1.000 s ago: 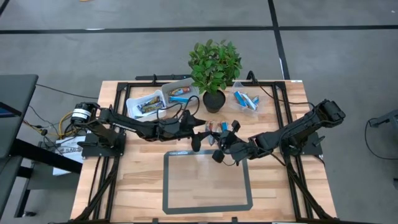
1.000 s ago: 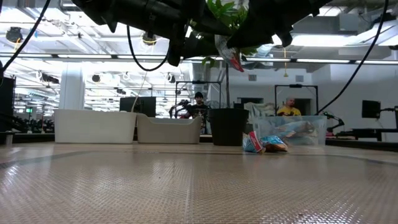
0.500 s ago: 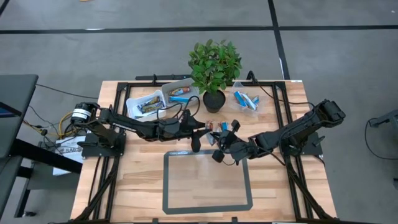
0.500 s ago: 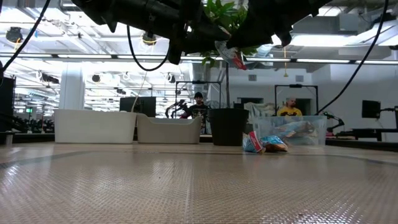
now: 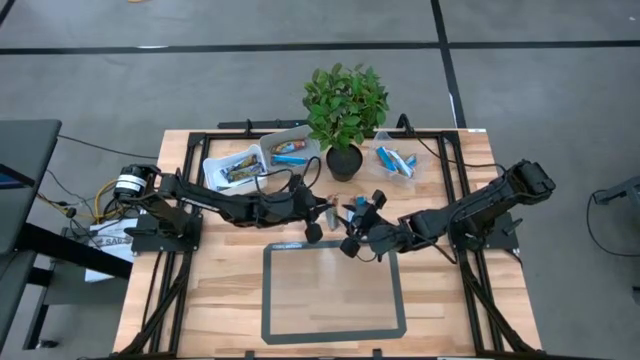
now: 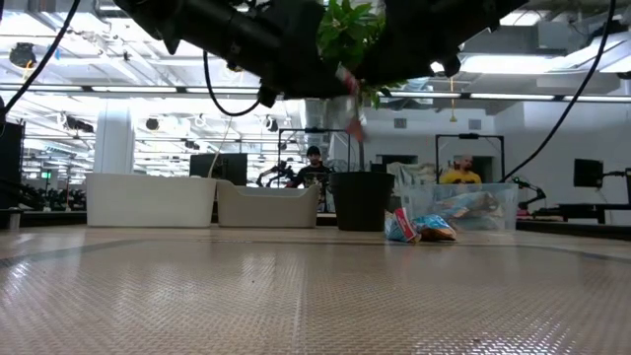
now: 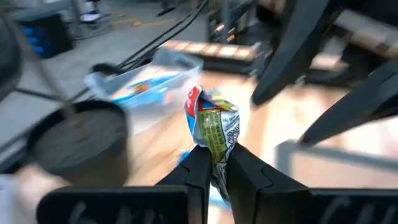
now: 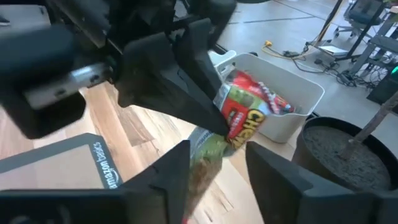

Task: Pick and place Granola Bars by type
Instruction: Put the red granola bar into the gray bin

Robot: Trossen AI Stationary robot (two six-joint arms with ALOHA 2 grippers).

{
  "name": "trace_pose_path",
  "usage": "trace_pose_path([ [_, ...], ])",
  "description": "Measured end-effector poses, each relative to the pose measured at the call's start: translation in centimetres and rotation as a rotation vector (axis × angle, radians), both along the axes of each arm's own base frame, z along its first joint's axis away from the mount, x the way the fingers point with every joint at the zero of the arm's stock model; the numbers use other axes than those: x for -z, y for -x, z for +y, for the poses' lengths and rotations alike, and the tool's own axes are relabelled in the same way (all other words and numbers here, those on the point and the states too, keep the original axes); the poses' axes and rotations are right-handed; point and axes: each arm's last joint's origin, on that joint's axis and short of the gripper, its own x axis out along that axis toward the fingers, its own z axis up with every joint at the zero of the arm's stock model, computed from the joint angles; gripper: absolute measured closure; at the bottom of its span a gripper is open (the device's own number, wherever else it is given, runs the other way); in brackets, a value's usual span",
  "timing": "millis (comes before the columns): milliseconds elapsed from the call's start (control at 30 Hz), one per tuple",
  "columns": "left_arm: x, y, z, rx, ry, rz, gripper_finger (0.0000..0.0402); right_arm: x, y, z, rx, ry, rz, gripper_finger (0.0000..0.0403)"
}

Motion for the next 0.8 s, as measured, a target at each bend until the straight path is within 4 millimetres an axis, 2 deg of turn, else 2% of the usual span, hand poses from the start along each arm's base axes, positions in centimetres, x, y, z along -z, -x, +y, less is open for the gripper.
trace_pose_path([
  [333, 1.1, 1.0, 1.8, -0.32, -0.285, 0.232, 0.0375, 0.0, -0.1, -0.4, 0.012, 0.0, 0.003, 0.0189],
  [600, 0.8, 1.7, 4.2, -0.612, -0.51, 0.379, 0.0378, 0.2, 0.0, -0.4, 0.014, 0.006, 0.021, 0.0183],
  [800, 0.7, 2.2, 7.1, -0.709, -0.563, 0.469, 0.0378, 0.2, 0.0, -0.4, 0.015, 0.009, 0.027, 0.0186],
])
